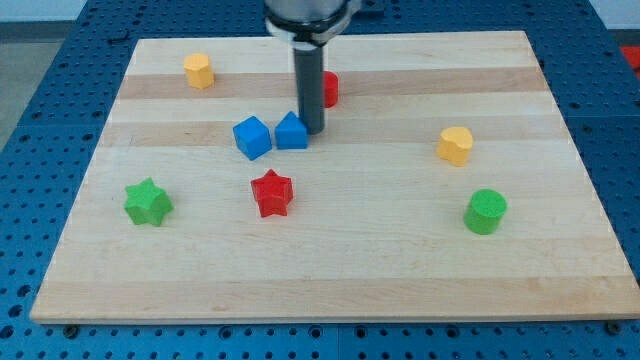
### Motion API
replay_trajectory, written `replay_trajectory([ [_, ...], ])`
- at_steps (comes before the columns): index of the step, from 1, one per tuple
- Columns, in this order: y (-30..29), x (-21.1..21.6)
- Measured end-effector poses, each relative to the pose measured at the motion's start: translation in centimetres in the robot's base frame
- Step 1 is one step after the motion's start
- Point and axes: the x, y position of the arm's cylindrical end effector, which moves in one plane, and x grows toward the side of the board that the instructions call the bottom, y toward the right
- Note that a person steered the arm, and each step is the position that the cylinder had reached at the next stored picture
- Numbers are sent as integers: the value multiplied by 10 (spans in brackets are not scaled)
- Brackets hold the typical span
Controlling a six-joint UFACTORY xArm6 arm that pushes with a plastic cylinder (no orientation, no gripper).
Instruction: Push yellow heart closer to the yellow hexagon
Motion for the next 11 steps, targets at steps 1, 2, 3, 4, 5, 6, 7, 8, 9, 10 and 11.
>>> replay_trajectory([
  [1, -14, 8],
  [2, 8, 17],
  [3, 46, 24],
  [4, 88, 57],
  [5, 148, 90],
  [6, 181, 77],
  [7, 202, 54],
  [8, 209, 36],
  [9, 210, -1],
  [10, 198, -44],
  [11, 171, -85],
])
